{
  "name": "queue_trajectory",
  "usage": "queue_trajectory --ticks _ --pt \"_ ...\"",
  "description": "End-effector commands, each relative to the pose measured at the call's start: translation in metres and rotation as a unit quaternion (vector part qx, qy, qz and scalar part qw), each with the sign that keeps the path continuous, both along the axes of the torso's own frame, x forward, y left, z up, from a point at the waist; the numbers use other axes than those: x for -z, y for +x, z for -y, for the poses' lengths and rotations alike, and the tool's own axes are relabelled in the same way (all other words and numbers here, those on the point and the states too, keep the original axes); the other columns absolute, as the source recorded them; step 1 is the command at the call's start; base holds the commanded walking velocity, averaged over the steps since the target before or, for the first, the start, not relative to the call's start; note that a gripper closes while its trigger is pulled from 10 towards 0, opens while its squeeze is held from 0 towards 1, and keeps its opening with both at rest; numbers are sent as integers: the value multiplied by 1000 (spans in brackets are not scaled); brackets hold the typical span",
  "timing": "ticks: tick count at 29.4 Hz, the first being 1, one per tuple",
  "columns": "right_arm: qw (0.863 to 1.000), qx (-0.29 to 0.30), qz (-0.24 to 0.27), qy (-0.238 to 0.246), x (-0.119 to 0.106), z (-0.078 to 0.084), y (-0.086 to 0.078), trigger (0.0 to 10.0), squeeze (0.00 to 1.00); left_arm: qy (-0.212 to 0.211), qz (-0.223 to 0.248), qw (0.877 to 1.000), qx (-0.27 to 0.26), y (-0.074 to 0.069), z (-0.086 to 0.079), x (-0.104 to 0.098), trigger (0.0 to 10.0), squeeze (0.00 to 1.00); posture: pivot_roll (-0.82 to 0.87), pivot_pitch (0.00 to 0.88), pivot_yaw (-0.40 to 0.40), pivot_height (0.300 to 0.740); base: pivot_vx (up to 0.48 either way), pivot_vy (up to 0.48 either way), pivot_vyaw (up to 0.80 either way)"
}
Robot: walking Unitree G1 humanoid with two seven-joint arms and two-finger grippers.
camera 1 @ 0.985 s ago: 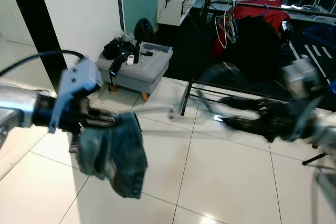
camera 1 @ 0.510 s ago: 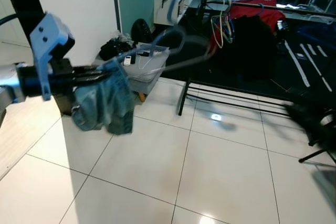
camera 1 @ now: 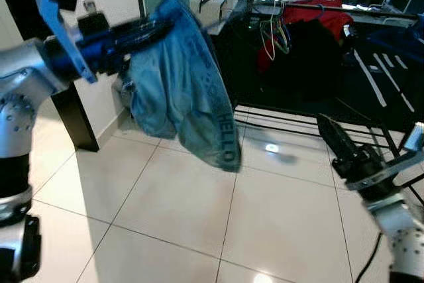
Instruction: Hang hanger
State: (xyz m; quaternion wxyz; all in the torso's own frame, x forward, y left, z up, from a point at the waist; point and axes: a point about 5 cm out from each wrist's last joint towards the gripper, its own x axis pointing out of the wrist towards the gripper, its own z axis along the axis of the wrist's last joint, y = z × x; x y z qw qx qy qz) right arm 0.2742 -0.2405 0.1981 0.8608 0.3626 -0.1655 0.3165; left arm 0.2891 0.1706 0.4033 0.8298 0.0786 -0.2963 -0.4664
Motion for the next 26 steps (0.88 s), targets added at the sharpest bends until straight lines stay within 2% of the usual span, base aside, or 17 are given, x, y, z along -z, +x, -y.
queue_trajectory --ticks 1,2,5,7,10,13,17,23,26 --pt "1000 -23 -2 11 3 -5 -4 10000 0 -22 7 1000 6 -2 2 -9 0 0 17 56 -15 740 0 0 0" --pt "1000 -23 -2 11 3 -5 -4 10000 0 -22 7 1000 6 -2 2 -9 0 0 17 56 -15 740 0 0 0" --pt "993 -118 6 -26 8 -27 -23 10000 0 -28 10 999 14 -4 4 -14 0 0 18 56 -11 740 0 0 0" --pt "987 -155 9 -37 9 -36 -31 10000 0 -31 8 999 18 -4 4 -14 0 0 17 56 -10 740 0 0 0" --pt "988 -150 5 -44 10 -36 -30 10000 0 -30 8 999 19 -4 4 -14 0 0 16 56 -8 740 0 0 0" --pt "992 -112 -8 -58 10 -34 -21 10000 0 -32 5 999 25 -3 5 -15 0 0 12 54 -7 740 0 0 0" --pt "994 -93 -12 -52 8 -32 -14 10000 0 -33 6 999 32 -4 6 -15 0 0 13 52 -8 740 0 0 0" --pt "997 -70 -8 -10 1 -28 -5 10000 0 -32 7 999 39 -6 7 -16 0 0 14 51 -8 740 0 0 0" --pt "997 -79 -13 0 0 -33 -3 10000 0 -31 7 999 44 -7 9 -15 0 0 12 51 -9 740 0 0 0"
